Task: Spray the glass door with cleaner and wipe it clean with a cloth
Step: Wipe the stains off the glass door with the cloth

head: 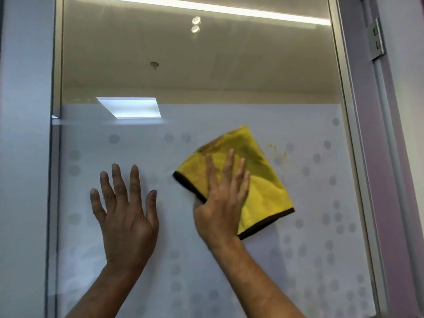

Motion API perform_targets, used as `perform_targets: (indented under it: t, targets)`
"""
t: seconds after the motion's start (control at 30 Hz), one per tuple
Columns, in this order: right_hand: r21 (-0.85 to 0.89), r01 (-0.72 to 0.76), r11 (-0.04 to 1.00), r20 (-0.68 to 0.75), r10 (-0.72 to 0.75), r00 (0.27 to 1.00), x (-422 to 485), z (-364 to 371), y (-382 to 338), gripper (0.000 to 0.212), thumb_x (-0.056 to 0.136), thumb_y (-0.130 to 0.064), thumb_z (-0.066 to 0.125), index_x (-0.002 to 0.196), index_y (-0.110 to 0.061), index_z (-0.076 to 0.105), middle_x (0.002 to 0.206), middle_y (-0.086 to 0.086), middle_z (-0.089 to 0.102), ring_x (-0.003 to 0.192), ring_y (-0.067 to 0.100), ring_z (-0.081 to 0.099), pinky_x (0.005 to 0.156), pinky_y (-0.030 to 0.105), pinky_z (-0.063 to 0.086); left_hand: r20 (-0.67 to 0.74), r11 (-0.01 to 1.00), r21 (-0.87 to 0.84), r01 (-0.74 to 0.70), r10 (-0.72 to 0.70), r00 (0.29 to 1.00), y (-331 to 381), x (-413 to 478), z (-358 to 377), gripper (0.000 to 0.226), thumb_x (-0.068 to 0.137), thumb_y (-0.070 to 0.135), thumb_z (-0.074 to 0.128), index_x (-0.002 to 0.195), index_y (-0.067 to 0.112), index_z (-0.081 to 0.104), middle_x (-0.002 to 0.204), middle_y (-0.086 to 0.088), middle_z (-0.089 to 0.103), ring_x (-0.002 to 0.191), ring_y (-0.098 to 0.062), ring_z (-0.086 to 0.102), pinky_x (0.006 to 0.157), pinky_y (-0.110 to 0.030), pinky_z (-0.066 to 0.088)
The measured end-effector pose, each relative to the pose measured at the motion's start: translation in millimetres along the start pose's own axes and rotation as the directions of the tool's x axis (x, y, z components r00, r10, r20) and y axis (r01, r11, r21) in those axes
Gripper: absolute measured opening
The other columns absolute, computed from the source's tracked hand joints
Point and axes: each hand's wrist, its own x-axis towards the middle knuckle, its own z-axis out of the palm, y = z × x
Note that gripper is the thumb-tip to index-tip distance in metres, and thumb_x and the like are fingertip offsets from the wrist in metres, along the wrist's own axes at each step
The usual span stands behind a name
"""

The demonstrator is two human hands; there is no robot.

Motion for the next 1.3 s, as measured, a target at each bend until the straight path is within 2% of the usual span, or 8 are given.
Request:
perform_targets:
  t: [0.13,0.23,0.4,0.63,0.77,1.03,1.2,1.3]
  targets:
    - [0.032,0.217,0.976,0.076,-0.218,0.973,-48,8,2,0.104,0.064,-0.021,0.053,0.164,-0.028,0.023,0.174,0.013,0.007,0.159,0.043,0.002,0.124,0.064,0.012,-0.003,1.0,-0.008,0.013,-0.013,1.0,1,-1,3,0.063,0.11,0.048,0.023,0.167,0.02,0.021,0.177,-0.012,0.01,0.165,-0.031,0.003,0.131,-0.058,0.005]
    - [0.03,0.231,0.973,0.074,-0.232,0.97,-88,10,32,0.106,0.065,-0.021,0.068,0.163,-0.03,0.027,0.174,0.007,0.013,0.16,0.04,0.009,0.126,0.061,0.009,-0.011,1.0,-0.016,0.019,-0.019,1.0,0,-1,3,0.063,0.11,0.048,0.022,0.167,0.02,0.022,0.177,-0.011,0.01,0.165,-0.029,0.004,0.131,-0.058,0.006]
    - [-0.072,0.016,0.997,-0.021,-0.017,1.0,-93,-7,102,0.09,0.074,-0.042,0.054,0.159,-0.024,0.033,0.17,0.018,0.021,0.155,0.043,0.023,0.123,0.061,0.021,-0.005,1.0,-0.015,0.02,-0.02,1.0,1,-1,2,0.065,0.109,0.051,0.021,0.166,0.019,0.023,0.177,-0.011,0.011,0.165,-0.029,0.005,0.131,-0.059,0.007]
    - [-0.021,-0.362,0.932,-0.134,0.356,0.925,-1,-23,113,0.084,0.077,-0.036,0.037,0.16,-0.024,0.034,0.171,0.019,0.018,0.156,0.047,0.015,0.125,0.061,0.015,0.025,1.0,0.021,0.01,-0.01,1.0,5,0,1,0.067,0.108,0.055,0.019,0.166,0.021,0.025,0.177,-0.013,0.011,0.165,-0.031,0.004,0.13,-0.059,0.005]
    - [0.001,-0.402,0.916,-0.129,0.399,0.908,53,-20,87,0.086,0.075,-0.025,0.046,0.16,-0.03,0.033,0.172,0.019,0.016,0.157,0.047,0.011,0.126,0.058,0.011,0.029,0.999,0.031,0.008,-0.009,1.0,5,0,0,0.066,0.108,0.054,0.02,0.166,0.021,0.024,0.177,-0.012,0.01,0.165,-0.031,0.004,0.13,-0.059,0.006]
    - [0.065,0.016,0.998,-0.044,-0.014,0.999,85,-12,8,0.091,0.067,-0.03,0.028,0.157,-0.024,0.043,0.17,0.02,0.021,0.157,0.047,0.014,0.126,0.06,0.012,0.03,0.999,0.035,0.012,-0.013,0.999,7,-1,-1,0.065,0.108,0.049,0.027,0.166,0.02,0.025,0.176,-0.013,0.011,0.164,-0.031,0.005,0.13,-0.061,0.008]
    - [0.097,0.328,0.94,0.093,-0.337,0.937,29,6,-23,0.094,0.066,-0.026,0.058,0.158,-0.025,0.039,0.173,0.017,0.014,0.16,0.041,0.004,0.124,0.063,0.01,0.01,1.0,0.01,0.007,-0.007,1.0,7,-1,-3,0.062,0.107,0.04,0.031,0.164,0.018,0.03,0.175,-0.016,0.017,0.163,-0.035,0.012,0.129,-0.062,0.009]
    - [0.11,0.364,0.925,0.121,-0.376,0.919,-24,12,-23,0.107,0.062,-0.029,0.073,0.161,-0.028,0.031,0.175,0.01,0.008,0.161,0.036,-0.001,0.125,0.064,0.007,0.052,0.999,0.021,-0.031,0.03,0.998,2,-2,-5,0.072,0.105,0.055,0.021,0.166,0.016,0.024,0.175,-0.02,0.014,0.163,-0.038,0.009,0.129,-0.061,0.004]
